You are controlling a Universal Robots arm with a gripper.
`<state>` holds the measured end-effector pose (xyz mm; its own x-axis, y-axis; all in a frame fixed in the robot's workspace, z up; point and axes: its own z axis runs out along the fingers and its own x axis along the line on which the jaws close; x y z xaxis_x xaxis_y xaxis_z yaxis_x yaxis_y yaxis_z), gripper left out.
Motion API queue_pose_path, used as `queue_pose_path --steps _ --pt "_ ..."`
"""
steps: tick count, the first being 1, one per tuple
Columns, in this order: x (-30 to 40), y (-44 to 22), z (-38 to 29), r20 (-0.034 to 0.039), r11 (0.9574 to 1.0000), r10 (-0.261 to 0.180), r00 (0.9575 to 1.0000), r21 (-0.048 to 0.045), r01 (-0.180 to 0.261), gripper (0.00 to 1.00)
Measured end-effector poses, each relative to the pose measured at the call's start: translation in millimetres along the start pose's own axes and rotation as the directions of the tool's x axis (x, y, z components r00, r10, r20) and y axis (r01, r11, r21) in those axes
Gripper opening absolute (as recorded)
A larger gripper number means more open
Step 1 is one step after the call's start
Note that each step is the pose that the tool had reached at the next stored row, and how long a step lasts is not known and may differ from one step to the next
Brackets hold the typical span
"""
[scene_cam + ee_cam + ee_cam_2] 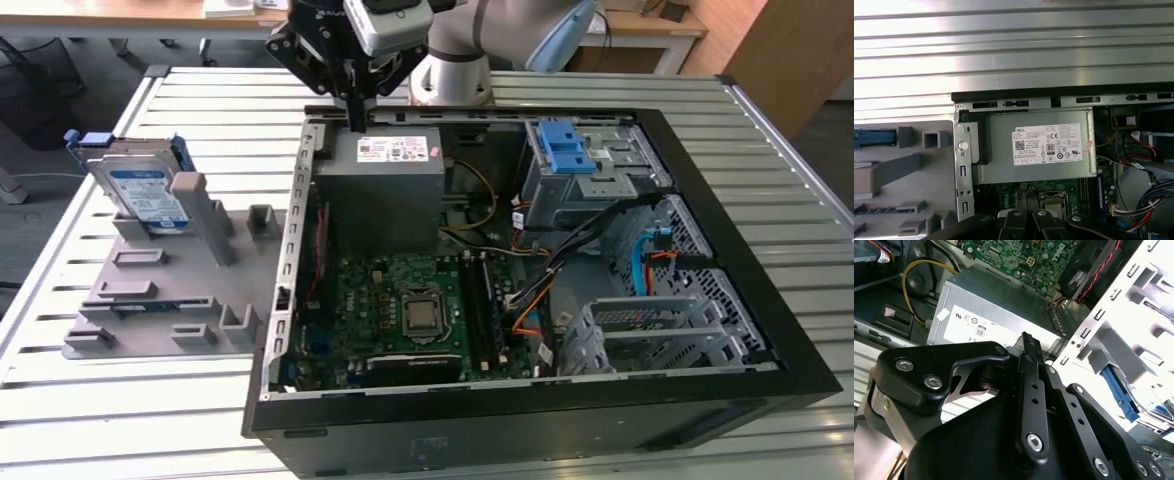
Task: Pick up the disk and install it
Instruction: 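Reach for the disk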
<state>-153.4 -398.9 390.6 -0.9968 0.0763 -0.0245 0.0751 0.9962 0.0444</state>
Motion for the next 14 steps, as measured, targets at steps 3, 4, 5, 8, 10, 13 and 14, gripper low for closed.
queue_pose_path --steps 3,4,5,8,10,13,14 --pt "2.0 -0.2 0.2 -0.0001 1.0 0.0 1.0 0.0001 0.0 0.11" --pt "2.6 -0.2 0.3 0.0 1.0 0.0 1.0 0.0001 0.0 0.11" --pt "3.2 -0.3 0.3 -0.0001 1.0 0.0 1.0 0.0001 0.0 0.11" --pt "4.9 -0.4 0.6 0.0 1.0 0.0 1.0 0.0 0.0 0.11" --pt "6.2 -0.5 0.7 0.0 1.0 0.0 1.0 0.0 0.0 0.11" --pt "7.8 -0.6 0.9 0.0 1.0 0.0 1.0 0.0 0.0 0.11" --pt "8.4 -0.7 1.0 0.0 1.0 0.0 1.0 0.0 0.0 0.11"
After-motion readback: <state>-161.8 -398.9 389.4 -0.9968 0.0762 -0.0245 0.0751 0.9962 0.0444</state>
